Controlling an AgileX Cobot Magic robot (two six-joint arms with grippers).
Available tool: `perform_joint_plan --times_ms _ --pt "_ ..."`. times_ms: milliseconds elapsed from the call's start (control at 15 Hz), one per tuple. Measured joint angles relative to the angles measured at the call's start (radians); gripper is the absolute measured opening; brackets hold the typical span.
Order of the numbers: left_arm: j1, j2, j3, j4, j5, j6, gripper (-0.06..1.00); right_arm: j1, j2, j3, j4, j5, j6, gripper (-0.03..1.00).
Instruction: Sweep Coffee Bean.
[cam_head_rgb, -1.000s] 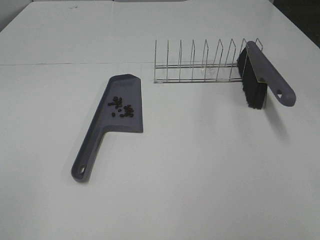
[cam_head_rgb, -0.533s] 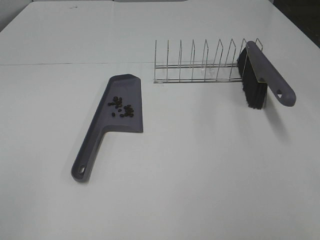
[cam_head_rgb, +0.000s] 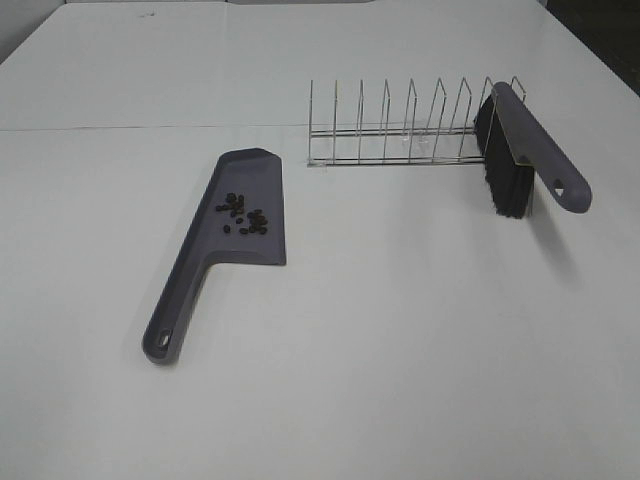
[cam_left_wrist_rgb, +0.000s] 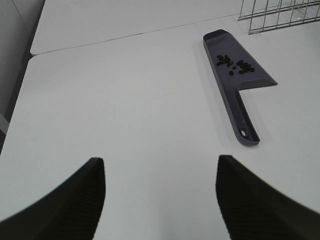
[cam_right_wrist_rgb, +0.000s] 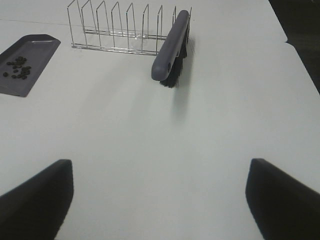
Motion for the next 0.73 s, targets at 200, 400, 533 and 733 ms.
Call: perform_joint_plan --times_ms 200,400,533,733 --pt "0.0 0.0 0.0 0.0 0.0 0.0 0.58 0.0 0.0 0.0 0.0 0.0 0.0 0.79" --pt "0.0 0.0 0.0 0.0 0.0 0.0 0.58 0.0 0.0 0.0 0.0 0.0 0.0 0.79" --pt "0.0 0.0 0.0 0.0 0.0 0.0 0.58 0.0 0.0 0.0 0.0 0.0 0.0 0.79" --pt "0.0 0.0 0.0 0.0 0.0 0.0 0.58 0.0 0.0 0.0 0.0 0.0 0.0 0.79"
